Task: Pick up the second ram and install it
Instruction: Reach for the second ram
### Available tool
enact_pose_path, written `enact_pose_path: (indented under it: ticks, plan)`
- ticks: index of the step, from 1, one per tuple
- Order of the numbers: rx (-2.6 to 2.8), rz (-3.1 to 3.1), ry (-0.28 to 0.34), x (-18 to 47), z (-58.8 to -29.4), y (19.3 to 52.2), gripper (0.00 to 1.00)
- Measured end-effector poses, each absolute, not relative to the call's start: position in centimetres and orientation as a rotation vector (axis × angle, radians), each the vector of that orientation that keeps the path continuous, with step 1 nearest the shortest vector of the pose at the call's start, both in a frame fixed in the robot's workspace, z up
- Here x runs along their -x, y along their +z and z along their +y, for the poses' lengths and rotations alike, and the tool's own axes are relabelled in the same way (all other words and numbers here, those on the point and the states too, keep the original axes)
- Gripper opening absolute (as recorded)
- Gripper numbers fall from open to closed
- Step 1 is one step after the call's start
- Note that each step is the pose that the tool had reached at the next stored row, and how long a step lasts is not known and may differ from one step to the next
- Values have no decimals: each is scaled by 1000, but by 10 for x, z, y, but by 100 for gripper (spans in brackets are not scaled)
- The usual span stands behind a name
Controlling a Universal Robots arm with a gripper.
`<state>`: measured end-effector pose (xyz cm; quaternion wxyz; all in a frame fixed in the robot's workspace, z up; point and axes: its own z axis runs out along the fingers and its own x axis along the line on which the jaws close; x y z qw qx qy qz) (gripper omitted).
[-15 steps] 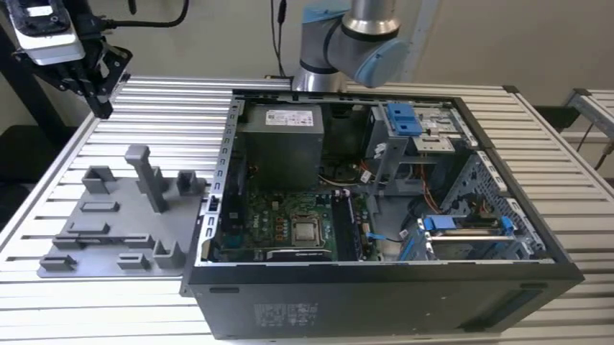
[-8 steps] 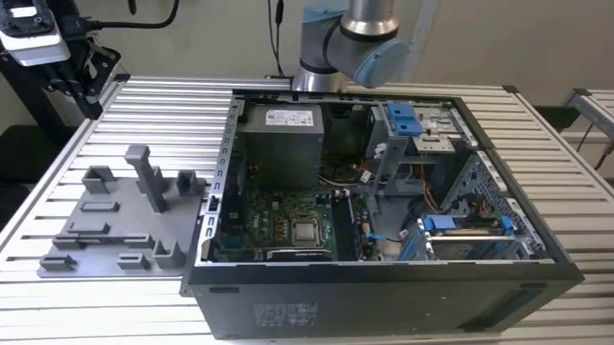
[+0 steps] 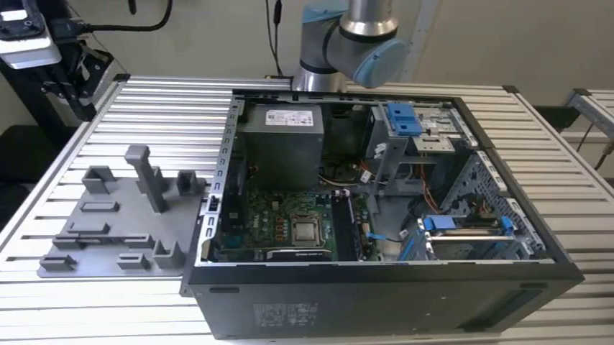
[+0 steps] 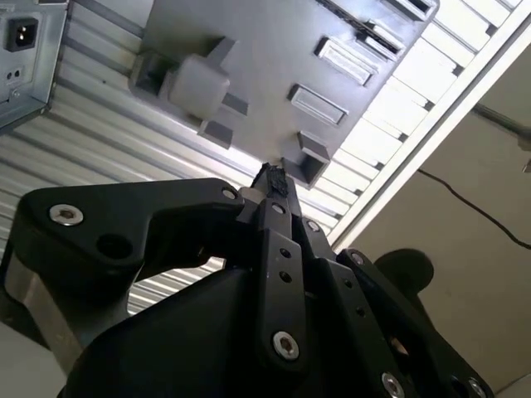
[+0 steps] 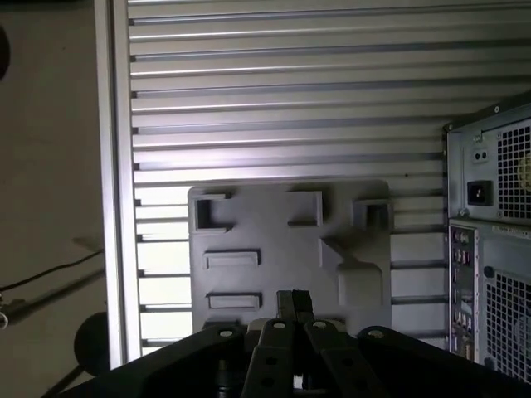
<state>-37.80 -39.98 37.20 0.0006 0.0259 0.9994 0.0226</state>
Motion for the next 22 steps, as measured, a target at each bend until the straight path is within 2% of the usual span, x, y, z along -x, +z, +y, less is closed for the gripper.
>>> enact_pose_path:
  ticks: [22]
  plan:
    - [-65, 3153, 70, 378, -455, 359, 11]
